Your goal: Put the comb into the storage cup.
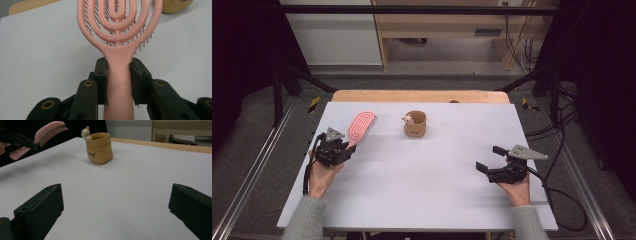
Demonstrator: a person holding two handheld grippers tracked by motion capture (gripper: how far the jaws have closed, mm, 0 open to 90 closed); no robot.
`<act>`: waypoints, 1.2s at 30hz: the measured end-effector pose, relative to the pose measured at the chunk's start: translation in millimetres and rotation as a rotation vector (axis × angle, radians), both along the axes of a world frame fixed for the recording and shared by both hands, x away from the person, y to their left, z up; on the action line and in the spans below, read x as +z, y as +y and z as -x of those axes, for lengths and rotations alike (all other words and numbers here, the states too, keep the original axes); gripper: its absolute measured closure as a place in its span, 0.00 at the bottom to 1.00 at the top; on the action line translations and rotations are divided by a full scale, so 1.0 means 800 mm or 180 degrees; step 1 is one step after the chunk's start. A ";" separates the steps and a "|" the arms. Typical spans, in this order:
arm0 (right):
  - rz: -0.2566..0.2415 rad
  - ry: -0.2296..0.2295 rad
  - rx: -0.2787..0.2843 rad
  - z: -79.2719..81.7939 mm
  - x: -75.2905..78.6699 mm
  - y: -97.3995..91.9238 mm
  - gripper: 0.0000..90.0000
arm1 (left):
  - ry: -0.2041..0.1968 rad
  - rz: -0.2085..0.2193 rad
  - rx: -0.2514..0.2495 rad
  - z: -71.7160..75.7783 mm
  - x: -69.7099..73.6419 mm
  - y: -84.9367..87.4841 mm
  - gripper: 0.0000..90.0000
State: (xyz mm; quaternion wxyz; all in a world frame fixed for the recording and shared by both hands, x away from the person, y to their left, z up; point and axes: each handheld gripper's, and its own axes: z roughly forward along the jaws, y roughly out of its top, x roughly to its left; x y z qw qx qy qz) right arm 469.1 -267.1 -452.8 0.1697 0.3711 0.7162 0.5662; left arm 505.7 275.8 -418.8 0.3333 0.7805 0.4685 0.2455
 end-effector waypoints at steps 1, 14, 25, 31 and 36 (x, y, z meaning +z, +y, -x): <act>-0.0004 -0.0009 -0.0001 0.000 0.000 0.000 0.00 | -0.0032 0.0017 0.0004 0.003 0.000 0.000 0.78; -0.0010 0.0001 0.0015 0.001 0.001 0.001 0.00 | -0.0155 0.0098 0.0012 0.018 0.002 -0.010 0.78; -0.0010 0.0015 0.0027 0.001 0.003 0.005 0.00 | -0.0211 0.0086 -0.0019 0.028 0.000 -0.028 0.78; -0.0024 0.0018 0.0036 0.001 0.004 0.007 0.00 | -0.0246 0.0093 -0.0016 0.033 0.000 -0.036 0.78; -0.0045 0.0011 0.0049 0.002 0.006 0.010 0.00 | -0.0301 0.0121 -0.0022 0.037 0.003 -0.041 0.78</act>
